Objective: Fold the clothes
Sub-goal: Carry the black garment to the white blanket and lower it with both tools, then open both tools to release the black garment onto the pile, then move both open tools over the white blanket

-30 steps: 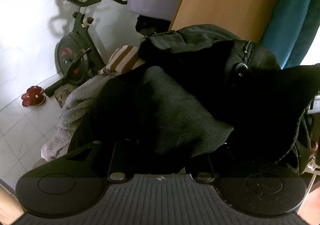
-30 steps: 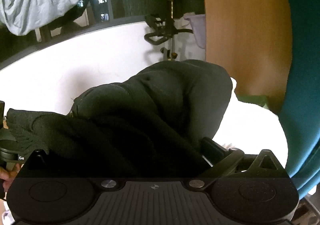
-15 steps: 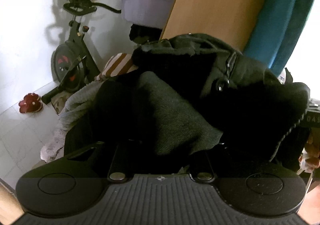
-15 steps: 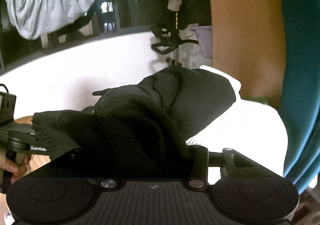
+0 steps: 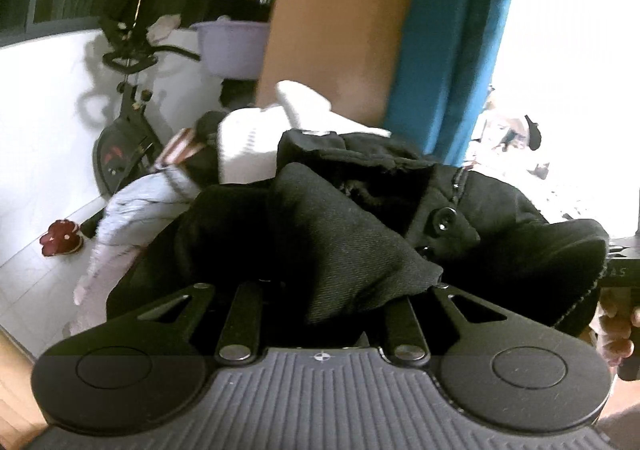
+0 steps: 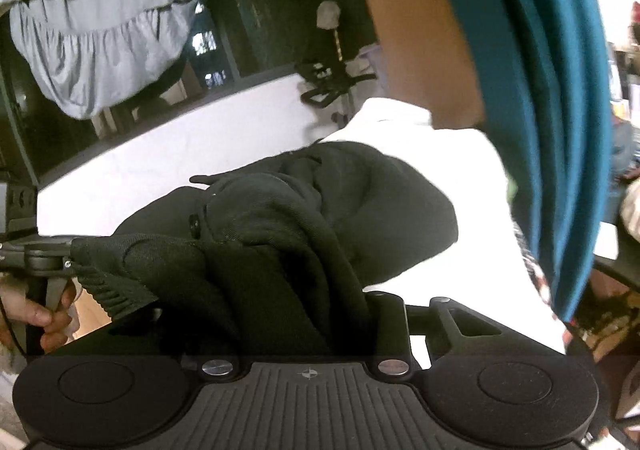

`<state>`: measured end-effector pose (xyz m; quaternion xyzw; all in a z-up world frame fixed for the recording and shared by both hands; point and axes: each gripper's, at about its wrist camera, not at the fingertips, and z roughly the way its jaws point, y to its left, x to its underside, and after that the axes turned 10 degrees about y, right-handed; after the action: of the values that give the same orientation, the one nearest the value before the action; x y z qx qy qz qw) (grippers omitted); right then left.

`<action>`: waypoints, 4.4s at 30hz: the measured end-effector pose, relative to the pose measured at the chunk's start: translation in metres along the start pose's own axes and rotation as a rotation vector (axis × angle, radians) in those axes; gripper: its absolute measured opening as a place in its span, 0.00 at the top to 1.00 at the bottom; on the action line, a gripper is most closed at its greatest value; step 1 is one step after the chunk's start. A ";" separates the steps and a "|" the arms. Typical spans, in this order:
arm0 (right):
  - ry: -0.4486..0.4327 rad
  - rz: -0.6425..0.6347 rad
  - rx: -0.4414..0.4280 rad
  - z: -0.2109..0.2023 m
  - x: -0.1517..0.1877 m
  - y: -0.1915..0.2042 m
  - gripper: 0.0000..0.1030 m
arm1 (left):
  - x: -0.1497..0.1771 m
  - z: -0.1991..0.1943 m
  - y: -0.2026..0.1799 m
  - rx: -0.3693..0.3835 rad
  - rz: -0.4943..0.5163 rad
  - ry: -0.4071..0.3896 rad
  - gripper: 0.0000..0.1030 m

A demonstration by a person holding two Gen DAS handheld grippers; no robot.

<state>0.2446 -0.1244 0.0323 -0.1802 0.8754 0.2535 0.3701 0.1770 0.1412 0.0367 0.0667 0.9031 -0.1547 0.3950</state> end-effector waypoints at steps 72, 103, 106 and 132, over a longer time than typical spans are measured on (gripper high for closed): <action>0.443 0.175 0.480 0.071 0.197 -0.155 0.57 | 0.194 0.223 -0.118 0.109 0.059 0.676 0.64; -0.072 0.248 0.379 -0.181 0.090 -0.083 0.01 | 0.026 0.031 -0.134 -0.083 0.002 0.017 0.14; -0.187 0.213 0.433 -0.197 0.062 -0.065 0.01 | 0.009 0.021 -0.126 -0.113 -0.007 -0.033 0.09; 0.052 0.277 0.447 0.035 0.005 -0.063 0.01 | -0.031 0.109 0.026 -0.131 -0.012 0.143 0.01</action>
<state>0.2923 -0.1558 -0.0114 0.0212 0.9351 0.0976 0.3399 0.2799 0.1295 -0.0159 0.0459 0.9376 -0.0926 0.3320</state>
